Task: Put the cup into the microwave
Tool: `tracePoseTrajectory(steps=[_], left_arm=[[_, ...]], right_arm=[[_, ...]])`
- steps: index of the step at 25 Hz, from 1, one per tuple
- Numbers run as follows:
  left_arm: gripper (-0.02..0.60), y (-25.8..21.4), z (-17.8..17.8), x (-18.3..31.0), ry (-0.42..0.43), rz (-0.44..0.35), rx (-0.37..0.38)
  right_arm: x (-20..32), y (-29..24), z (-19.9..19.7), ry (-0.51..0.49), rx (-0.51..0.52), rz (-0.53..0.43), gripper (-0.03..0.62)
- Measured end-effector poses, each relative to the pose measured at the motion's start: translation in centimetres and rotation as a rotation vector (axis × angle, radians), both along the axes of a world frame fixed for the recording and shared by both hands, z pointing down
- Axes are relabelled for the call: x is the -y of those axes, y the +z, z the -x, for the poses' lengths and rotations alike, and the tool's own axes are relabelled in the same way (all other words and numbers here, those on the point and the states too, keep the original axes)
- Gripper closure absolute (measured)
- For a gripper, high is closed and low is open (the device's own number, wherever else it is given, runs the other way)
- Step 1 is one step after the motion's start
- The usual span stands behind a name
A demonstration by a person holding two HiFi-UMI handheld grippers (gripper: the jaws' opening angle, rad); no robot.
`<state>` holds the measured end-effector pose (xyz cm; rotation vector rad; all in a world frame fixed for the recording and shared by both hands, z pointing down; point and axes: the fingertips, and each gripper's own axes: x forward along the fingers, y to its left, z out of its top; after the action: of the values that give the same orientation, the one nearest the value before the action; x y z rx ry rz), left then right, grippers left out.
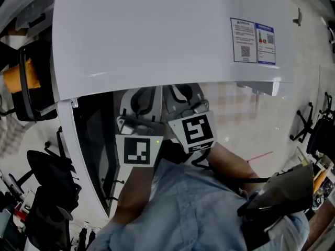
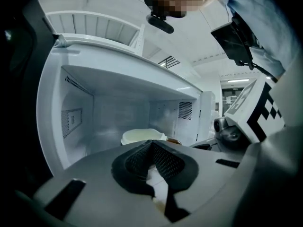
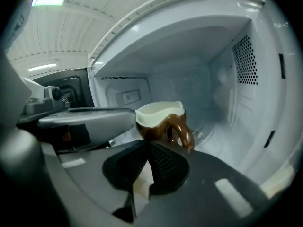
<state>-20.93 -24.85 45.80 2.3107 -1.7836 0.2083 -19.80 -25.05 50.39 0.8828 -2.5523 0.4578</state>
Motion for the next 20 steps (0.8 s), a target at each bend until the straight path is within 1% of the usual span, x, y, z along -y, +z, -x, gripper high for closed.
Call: tracePoseTrajectory(steps=[5,9,13,17,20], left_arm=[[0.577,0.1,-0.2,1.0,0.002,-0.003,-0.016],[0.577,0.1,-0.1,1.0,-0.018,-0.007,-0.035],[0.577,0.0,-0.1,0.6,-0.024,-0.011,-0.030],[0.577,-1.1,-0.2,-0.4,-0.048,-0.031,-0.040],[0.577,-2.6,-1.0,-1.7,-0.047,-0.034,-0.028]], right_arm=[[1.3,0.0,0.5,-0.002,0.000,-0.001,0.591],[1.8,0.0,0.9,-0.009,0.004,-0.015,0.591],[2.1,0.0,1.1,-0.015,0.006,-0.023,0.589],[0.4,-0.8,0.9,-0.044,0.009,-0.012,0.589],[-1.2,-2.1,0.2,-0.057,0.019,-0.005,0.589]])
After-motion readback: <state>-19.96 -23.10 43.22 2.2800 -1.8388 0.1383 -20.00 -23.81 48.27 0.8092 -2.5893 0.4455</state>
